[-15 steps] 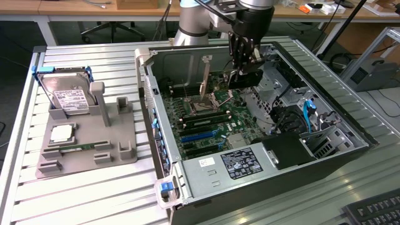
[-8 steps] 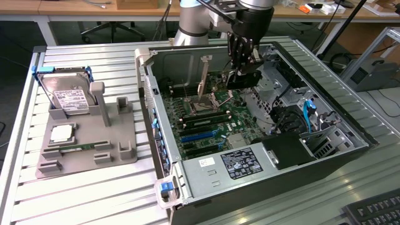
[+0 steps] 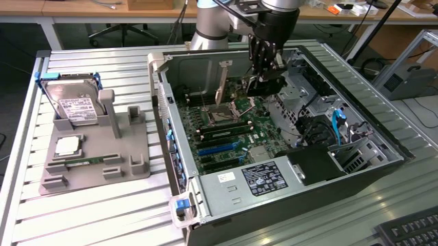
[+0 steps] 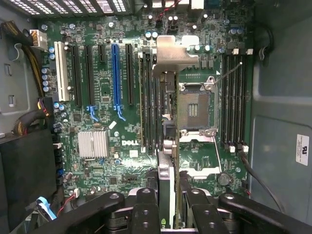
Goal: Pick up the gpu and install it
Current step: 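Insert the gpu into the slot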
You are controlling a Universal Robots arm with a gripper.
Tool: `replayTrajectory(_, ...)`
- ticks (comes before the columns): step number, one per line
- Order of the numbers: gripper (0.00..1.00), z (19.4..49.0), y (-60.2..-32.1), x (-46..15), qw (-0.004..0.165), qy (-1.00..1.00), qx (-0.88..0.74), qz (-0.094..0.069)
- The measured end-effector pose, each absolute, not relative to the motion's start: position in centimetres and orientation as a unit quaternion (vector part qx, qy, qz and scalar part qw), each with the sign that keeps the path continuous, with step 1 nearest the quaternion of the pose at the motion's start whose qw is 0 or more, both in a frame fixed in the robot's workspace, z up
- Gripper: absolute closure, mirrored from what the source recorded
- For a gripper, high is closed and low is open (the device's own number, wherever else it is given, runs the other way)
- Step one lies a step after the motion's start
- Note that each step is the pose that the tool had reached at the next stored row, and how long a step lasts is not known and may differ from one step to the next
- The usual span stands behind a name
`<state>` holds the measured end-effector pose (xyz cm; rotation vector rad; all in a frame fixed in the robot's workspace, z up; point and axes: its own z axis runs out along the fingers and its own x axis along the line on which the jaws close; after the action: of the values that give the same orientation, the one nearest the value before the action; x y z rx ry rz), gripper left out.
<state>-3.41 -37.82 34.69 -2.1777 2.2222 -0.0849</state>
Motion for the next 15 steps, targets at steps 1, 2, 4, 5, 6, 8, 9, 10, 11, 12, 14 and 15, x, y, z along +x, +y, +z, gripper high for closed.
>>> replayTrajectory(1, 0.73, 34.67, -37.83, -3.50, 0.015, 0.714, -0.700, -0.027)
replayTrajectory(2, 0.73, 34.65, -37.84, -3.57, 0.015, 0.714, -0.700, -0.027)
replayTrajectory(4, 0.73, 34.60, -37.88, -3.65, 0.015, 0.714, -0.700, -0.027)
replayTrajectory(5, 0.73, 34.54, -37.92, -3.71, 0.015, 0.714, -0.700, -0.027)
replayTrajectory(6, 0.73, 34.50, -37.96, -3.77, 0.015, 0.714, -0.700, -0.027)
replayTrajectory(8, 0.73, 34.46, -38.02, -3.82, 0.015, 0.714, -0.700, -0.027)
replayTrajectory(9, 0.73, 34.43, -38.04, -3.85, 0.014, 0.714, -0.700, -0.027)
replayTrajectory(10, 0.73, 34.41, -38.05, -3.88, 0.014, 0.714, -0.700, -0.027)
replayTrajectory(11, 0.73, 34.37, -38.07, -3.90, 0.014, 0.714, -0.700, -0.027)
replayTrajectory(12, 0.73, 34.35, -38.08, -3.92, 0.014, 0.714, -0.700, -0.027)
replayTrajectory(14, 0.73, 34.30, -38.11, -3.96, 0.015, 0.714, -0.700, -0.027)
replayTrajectory(15, 0.73, 34.20, -38.15, -4.02, 0.015, 0.714, -0.700, -0.027)
